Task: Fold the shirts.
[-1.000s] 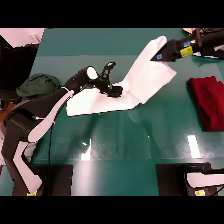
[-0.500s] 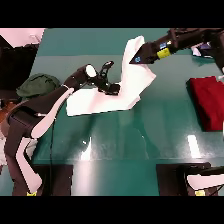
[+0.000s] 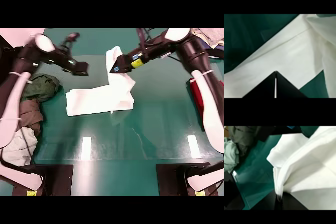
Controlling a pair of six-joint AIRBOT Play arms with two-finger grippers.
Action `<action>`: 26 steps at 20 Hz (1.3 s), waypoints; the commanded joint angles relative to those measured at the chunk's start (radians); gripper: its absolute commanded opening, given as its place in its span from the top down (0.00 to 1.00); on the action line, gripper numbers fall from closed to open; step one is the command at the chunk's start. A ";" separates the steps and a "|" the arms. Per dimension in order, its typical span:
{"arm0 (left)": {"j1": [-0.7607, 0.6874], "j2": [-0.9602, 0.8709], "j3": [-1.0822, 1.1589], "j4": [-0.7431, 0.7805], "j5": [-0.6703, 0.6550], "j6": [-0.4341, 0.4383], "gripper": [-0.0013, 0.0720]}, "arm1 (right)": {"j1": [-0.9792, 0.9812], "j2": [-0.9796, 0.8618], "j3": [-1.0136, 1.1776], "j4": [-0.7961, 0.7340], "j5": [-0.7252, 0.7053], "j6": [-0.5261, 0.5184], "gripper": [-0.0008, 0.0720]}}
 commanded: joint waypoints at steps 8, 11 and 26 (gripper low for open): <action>0.183 0.198 0.005 0.026 -0.119 0.037 0.95 | 0.302 -0.232 0.035 0.038 -0.474 -0.304 0.43; 0.183 0.198 0.005 0.026 -0.127 0.037 0.96 | 0.351 -0.280 0.169 0.017 -0.444 -0.312 0.29; 0.182 0.197 0.004 0.030 -0.153 0.045 0.95 | -0.269 0.039 -0.594 0.072 -0.235 -0.128 0.02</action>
